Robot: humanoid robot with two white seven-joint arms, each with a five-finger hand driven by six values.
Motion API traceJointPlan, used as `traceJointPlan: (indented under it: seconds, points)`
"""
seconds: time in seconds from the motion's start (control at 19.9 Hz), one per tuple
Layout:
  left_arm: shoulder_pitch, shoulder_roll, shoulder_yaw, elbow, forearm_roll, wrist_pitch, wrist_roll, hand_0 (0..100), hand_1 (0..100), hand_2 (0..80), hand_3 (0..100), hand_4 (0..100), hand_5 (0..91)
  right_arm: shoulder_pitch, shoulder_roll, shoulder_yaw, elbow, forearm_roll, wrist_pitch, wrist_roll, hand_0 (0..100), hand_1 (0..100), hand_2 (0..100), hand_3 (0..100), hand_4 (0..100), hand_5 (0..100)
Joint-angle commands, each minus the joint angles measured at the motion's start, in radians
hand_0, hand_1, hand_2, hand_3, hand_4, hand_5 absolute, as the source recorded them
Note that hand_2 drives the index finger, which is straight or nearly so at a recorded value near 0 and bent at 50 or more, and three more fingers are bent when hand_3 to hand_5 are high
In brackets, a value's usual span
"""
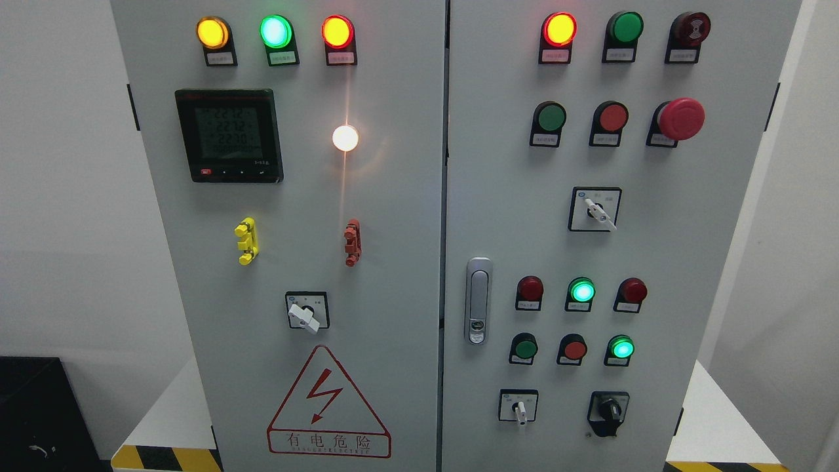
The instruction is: Flip black knob to close circuit
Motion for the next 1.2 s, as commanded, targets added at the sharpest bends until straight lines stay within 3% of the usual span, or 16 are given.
traceJointPlan:
  seconds: [0.0,0.2,0.55,0.7,0.85,1.15]
  points:
    - [0.0,0.0,0.001,0.0,0.0,-0.001,0.001,12,56,0.0,0,0,0.0,0.0,0.0,-0.021,0.013,0.032,-0.002,0.005,0,7,0,0,0,0]
    - [0.0,0.0,0.001,0.0,0.0,-0.001,0.001,12,56,0.0,0,0,0.0,-0.002,0.0,-0.021,0.013,0.031,-0.051,0.054,0,7,0,0,0,0]
    - [0.0,0.0,0.001,0.0,0.0,-0.001,0.003,12,56,0.0,0,0,0.0,-0.023,0.0,-0.021,0.012,0.031,-0.053,0.057,0,7,0,0,0,0]
    - [0.0,0.0,-0.001,0.0,0.0,-0.001,0.001,12,56,0.0,0,0,0.0,-0.023,0.0,-0.012,-0.011,0.044,-0.074,0.088,0,7,0,0,0,0]
    - [0.0,0.0,0.001,0.0,0.0,-0.001,0.003,12,56,0.0,0,0,0.0,-0.022,0.0,0.002,-0.11,0.086,-0.103,0.09,0,8,0,0,0,0]
    - [0.0,0.0,0.001,0.0,0.0,-0.001,0.001,12,56,0.0,0,0,0.0,-0.009,-0.003,-0.003,-0.434,0.1,-0.085,0.09,0,10,3,11,5,0]
